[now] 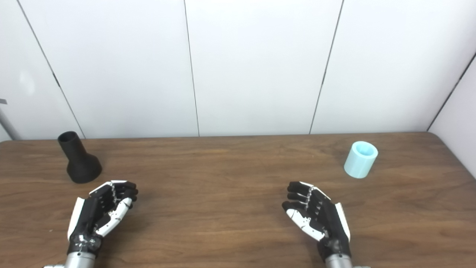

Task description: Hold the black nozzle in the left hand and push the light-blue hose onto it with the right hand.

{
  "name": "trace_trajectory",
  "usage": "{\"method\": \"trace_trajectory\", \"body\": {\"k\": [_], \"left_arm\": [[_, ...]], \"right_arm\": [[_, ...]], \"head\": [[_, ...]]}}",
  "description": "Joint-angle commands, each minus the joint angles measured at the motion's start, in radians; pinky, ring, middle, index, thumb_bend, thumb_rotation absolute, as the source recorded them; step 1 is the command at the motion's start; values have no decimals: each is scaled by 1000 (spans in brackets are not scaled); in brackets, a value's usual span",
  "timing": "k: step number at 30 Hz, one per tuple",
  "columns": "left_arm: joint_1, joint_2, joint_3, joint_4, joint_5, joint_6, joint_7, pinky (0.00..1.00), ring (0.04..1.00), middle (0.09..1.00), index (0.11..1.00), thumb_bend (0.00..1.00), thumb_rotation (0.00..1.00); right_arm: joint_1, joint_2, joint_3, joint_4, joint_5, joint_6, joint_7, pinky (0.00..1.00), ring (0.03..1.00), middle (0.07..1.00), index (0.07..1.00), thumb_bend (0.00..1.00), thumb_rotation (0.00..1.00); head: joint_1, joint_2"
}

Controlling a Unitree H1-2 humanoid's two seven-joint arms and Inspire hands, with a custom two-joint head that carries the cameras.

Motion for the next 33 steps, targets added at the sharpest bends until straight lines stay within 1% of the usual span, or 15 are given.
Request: {"method": "trace_trajectory", "body": {"k": [1, 7, 13, 19, 24, 29, 33], "left_arm": [[32, -13, -6, 11, -10, 4, -1, 490, 551, 576, 560, 306, 247], [31, -11, -8, 19, -6, -8, -1, 490, 550, 575, 560, 307, 246], [30, -12, -6, 19, -10, -1, -2, 493, 552, 577, 561, 309, 259], [28, -13, -7, 24, -6, -7, 2, 488, 548, 574, 561, 302, 233], [28, -13, -7, 24, -5, -9, 2, 488, 548, 575, 561, 299, 240], [27, -14, -7, 24, -3, -4, 4, 491, 550, 575, 563, 306, 248], [27, -13, -6, 24, -8, -3, 1, 490, 550, 576, 564, 304, 249]], "right_arm": [[-13, -8, -4, -18, 3, -28, 4, 629, 691, 698, 663, 289, 199], [-12, -7, -5, -20, 3, -24, 2, 625, 688, 698, 663, 289, 191], [-13, -7, -5, -16, 6, -31, 4, 628, 691, 697, 661, 289, 185], [-15, -8, -7, -9, 4, -34, 2, 624, 687, 694, 660, 284, 178], [-14, -7, -7, -14, 5, -26, 2, 623, 685, 692, 658, 289, 205], [-16, -7, -8, -9, 4, -30, 1, 629, 690, 697, 662, 287, 187], [-16, -6, -7, -7, 0, -30, -1, 627, 690, 697, 661, 297, 205]], "head": [[-1, 0], [-1, 0], [-1, -1], [-1, -2], [0, -1], [0, -2], [-2, -5]]}}
